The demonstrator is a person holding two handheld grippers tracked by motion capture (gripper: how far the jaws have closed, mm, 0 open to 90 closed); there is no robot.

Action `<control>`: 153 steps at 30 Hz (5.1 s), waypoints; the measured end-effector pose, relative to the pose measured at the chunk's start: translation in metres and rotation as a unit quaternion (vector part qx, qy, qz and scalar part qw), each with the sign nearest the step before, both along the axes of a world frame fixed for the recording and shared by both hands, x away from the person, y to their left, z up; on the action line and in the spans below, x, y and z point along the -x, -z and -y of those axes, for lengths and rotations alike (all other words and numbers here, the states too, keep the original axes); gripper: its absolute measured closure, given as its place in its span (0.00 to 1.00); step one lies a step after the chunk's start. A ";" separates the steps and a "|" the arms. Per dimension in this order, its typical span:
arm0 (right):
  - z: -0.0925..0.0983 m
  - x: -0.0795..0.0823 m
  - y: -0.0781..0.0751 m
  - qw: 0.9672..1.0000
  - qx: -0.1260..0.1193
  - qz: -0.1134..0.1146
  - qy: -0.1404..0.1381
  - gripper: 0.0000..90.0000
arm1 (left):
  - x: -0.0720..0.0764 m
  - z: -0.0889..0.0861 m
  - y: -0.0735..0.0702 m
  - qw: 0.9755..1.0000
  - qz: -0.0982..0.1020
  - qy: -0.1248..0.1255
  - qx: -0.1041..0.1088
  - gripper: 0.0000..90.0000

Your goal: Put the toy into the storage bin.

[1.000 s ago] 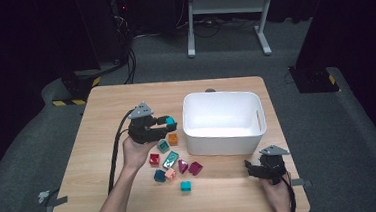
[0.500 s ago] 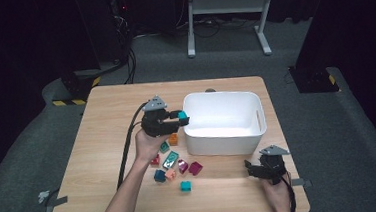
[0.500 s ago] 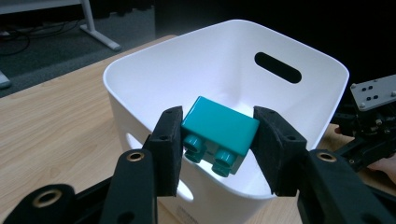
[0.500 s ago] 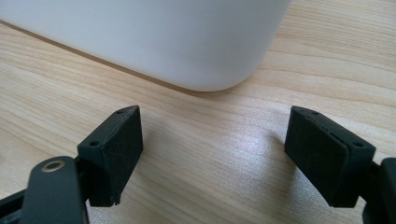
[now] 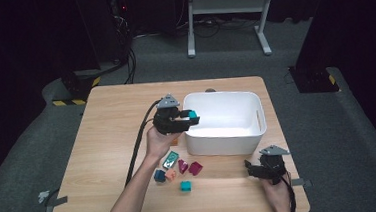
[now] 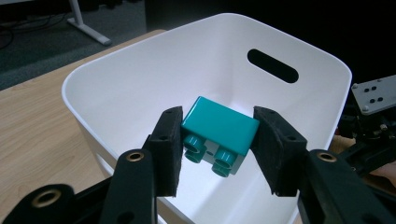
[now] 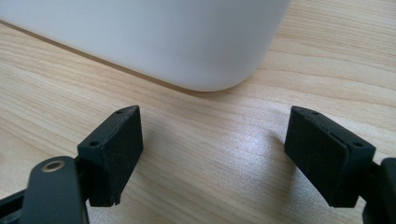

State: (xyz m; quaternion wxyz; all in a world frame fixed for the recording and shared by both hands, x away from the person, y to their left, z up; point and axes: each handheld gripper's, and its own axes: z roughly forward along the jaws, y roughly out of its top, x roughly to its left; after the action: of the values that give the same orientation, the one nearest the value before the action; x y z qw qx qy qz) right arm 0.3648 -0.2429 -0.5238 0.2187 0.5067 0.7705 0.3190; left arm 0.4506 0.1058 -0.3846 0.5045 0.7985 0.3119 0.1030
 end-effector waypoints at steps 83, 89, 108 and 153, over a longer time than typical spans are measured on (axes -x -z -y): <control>0.000 0.000 0.000 1.000 0.000 0.000 0.001 0.21 | 0.082 -0.120 0.110 0.983 -0.041 -0.162 -0.071 0.40; 0.000 0.000 0.000 1.000 0.000 0.000 0.001 0.21 | 0.077 -0.112 0.119 0.985 -0.048 -0.144 -0.078 0.40; 0.000 0.000 0.000 1.000 0.000 0.000 0.001 0.21 | 0.068 -0.105 0.133 0.982 -0.050 -0.150 -0.103 0.53; 0.000 0.000 0.000 1.000 0.000 0.000 0.001 0.21 | 0.074 -0.108 0.102 0.989 -0.034 -0.110 -0.090 0.65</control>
State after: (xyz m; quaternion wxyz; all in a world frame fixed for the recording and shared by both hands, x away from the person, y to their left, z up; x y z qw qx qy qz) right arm 0.3648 -0.2426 -0.5238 0.2190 0.5076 0.7699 0.3188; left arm 0.3768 0.2134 -0.4866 0.4052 0.8045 0.4044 0.1584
